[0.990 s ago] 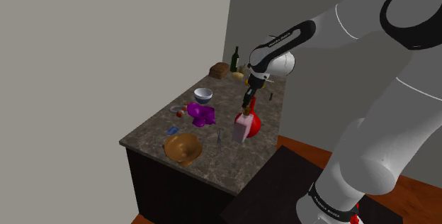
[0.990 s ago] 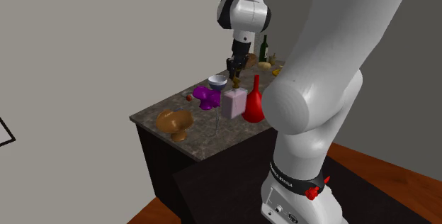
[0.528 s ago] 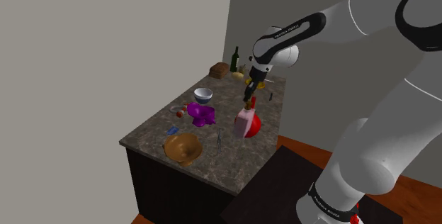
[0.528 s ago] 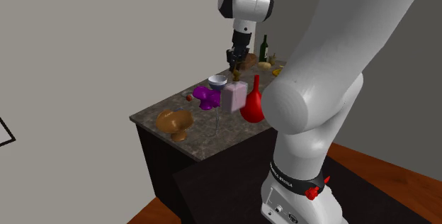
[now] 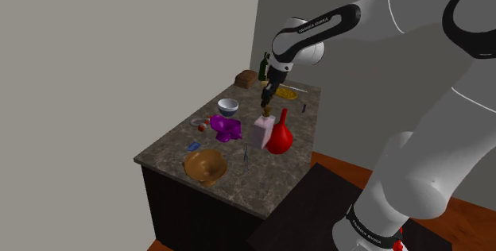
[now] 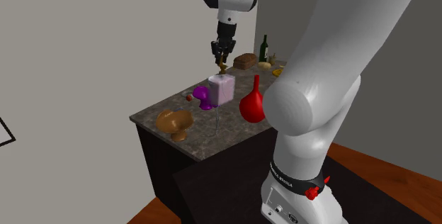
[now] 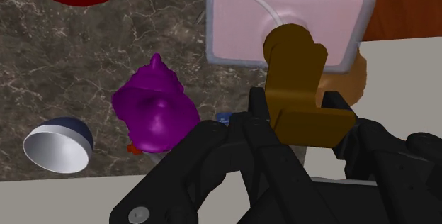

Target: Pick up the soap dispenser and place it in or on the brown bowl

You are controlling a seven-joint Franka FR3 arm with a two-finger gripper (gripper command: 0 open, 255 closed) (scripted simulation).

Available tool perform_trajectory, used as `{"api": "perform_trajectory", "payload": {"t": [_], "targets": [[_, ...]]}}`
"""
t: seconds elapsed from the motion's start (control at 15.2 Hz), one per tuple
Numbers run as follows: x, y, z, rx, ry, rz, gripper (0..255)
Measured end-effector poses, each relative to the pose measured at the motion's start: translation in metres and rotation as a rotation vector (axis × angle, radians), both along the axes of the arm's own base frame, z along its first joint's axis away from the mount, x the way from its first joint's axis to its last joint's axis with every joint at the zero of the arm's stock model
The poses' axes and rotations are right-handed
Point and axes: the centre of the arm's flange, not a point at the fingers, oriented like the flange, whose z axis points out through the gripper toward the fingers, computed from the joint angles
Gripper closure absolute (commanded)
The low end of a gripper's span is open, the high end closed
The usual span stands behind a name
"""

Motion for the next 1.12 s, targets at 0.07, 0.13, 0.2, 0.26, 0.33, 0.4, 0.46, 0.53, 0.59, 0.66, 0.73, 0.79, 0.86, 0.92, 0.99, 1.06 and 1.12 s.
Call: {"api": "perform_trajectory", "payload": {"t": [0.07, 0.13, 0.2, 0.26, 0.33, 0.4, 0.46, 0.53, 0.59, 0.66, 0.73, 0.79, 0.86, 0.92, 0.99, 1.06, 1.12], "targets": [[0.006, 0.01, 0.003, 0.0, 0.0, 0.0, 255], [0.016, 0.018, 0.006, 0.0, 0.0, 0.0, 255], [0.022, 0.033, 0.009, 0.0, 0.0, 0.001, 255], [0.03, 0.044, 0.013, 0.0, 0.0, 0.0, 255], [0.037, 0.052, 0.018, 0.0, 0.0, 0.0, 255], [0.045, 0.061, 0.021, 0.0, 0.0, 0.0, 255], [0.052, 0.072, 0.025, 0.0, 0.0, 0.0, 255], [0.059, 0.081, 0.028, 0.0, 0.0, 0.0, 255], [0.067, 0.091, 0.033, 0.0, 0.0, 0.0, 255], [0.075, 0.104, 0.036, 0.0, 0.0, 0.0, 255], [0.083, 0.113, 0.038, 0.0, 0.0, 0.0, 255], [0.09, 0.123, 0.042, 0.0, 0.0, 0.0, 255], [0.097, 0.131, 0.045, 0.0, 0.0, 0.0, 255], [0.104, 0.142, 0.05, 0.0, 0.0, 0.0, 255], [0.113, 0.153, 0.051, 0.0, 0.0, 0.0, 255], [0.121, 0.164, 0.054, 0.0, 0.0, 0.0, 255], [0.129, 0.174, 0.058, 0.0, 0.0, 0.0, 255]]}}
